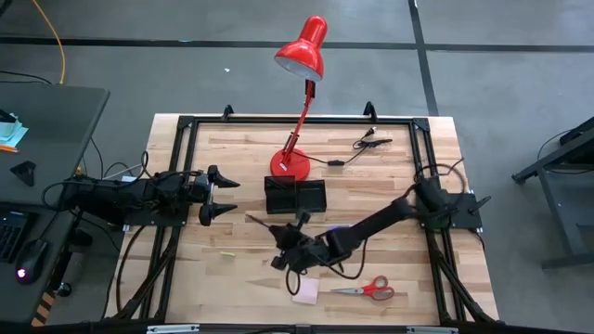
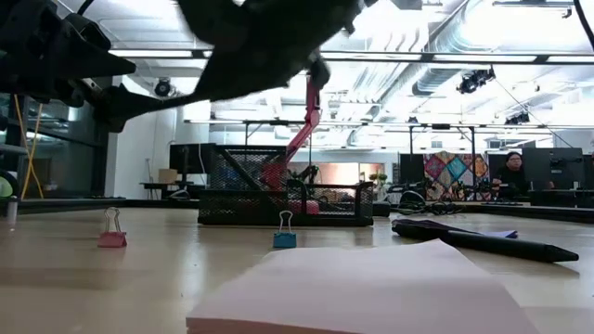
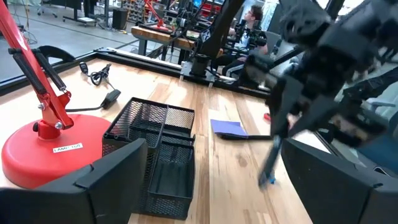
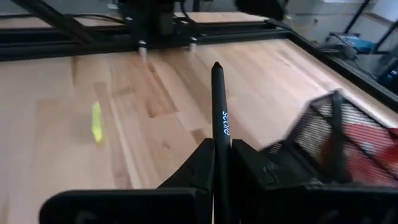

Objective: Pick and place office supplies into organizer
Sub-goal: Put the black pen into the black desk organizer

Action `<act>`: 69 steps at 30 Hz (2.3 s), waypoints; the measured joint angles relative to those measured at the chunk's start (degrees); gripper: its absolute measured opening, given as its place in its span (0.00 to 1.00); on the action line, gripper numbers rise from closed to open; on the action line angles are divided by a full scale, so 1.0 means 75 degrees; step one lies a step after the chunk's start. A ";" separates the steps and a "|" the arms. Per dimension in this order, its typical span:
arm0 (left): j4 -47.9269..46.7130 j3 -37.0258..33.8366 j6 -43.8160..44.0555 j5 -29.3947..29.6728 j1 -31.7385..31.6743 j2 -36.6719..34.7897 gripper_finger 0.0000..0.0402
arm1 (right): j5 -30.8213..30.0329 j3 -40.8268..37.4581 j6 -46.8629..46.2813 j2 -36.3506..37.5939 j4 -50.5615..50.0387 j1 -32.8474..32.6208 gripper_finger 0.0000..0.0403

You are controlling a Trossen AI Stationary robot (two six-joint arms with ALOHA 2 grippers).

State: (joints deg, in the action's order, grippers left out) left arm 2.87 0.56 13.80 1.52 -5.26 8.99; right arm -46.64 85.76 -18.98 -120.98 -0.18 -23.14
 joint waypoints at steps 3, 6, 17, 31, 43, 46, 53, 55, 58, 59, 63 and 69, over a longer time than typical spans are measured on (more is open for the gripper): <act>-0.0002 0.0000 0.0000 0.0000 0.0002 0.0000 0.89 | -0.0016 0.0012 -0.0426 0.0376 -0.0984 0.0052 0.04; -0.0002 0.0000 0.0002 0.0000 0.0001 -0.0001 0.89 | 0.0083 0.0012 -0.0758 0.0643 -0.1766 0.0154 0.04; -0.0002 0.0000 0.0001 0.0002 0.0001 0.0000 0.89 | 0.2199 0.0015 -0.1430 0.1631 -0.3388 0.1036 0.04; -0.0002 0.0000 0.0000 0.0003 0.0003 0.0000 0.89 | 0.4478 0.0015 -0.2155 0.2371 -0.4831 0.2708 0.04; -0.0002 0.0000 0.0000 0.0003 0.0003 0.0000 0.89 | 0.5263 0.0419 -0.2204 0.2293 -0.5037 0.3470 0.06; -0.0002 0.0000 0.0000 0.0003 0.0002 -0.0001 0.89 | 0.5301 0.0428 -0.2200 0.2293 -0.4943 0.3439 0.06; -0.0002 0.0000 0.0002 0.0003 0.0002 0.0000 0.89 | 0.5577 0.0428 -0.2240 0.2243 -0.5121 0.3418 0.05; -0.0002 0.0000 0.0003 0.0003 0.0000 0.0000 0.89 | 0.5549 0.0428 -0.2238 0.2228 -0.5111 0.3400 0.05; -0.0002 0.0000 0.0000 0.0003 0.0002 0.0000 0.89 | 0.5566 0.0428 -0.2241 0.2148 -0.5162 0.3383 0.06; -0.0002 0.0000 0.0000 0.0004 0.0000 0.0000 0.89 | 0.5641 0.0428 -0.2241 0.2120 -0.5172 0.3383 0.06; -0.0002 0.0000 0.0000 0.0032 0.0003 0.0000 0.89 | 0.5870 0.0428 -0.2239 0.1969 -0.5216 0.3381 0.07; -0.0018 -0.0003 0.0000 0.0087 0.0003 0.0000 0.89 | 0.5893 0.0428 -0.2090 0.1826 -0.5133 0.3381 0.13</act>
State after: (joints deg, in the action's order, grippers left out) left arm 2.73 0.54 13.80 2.17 -5.23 8.99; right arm -2.44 88.97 -34.66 -107.29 -38.67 2.22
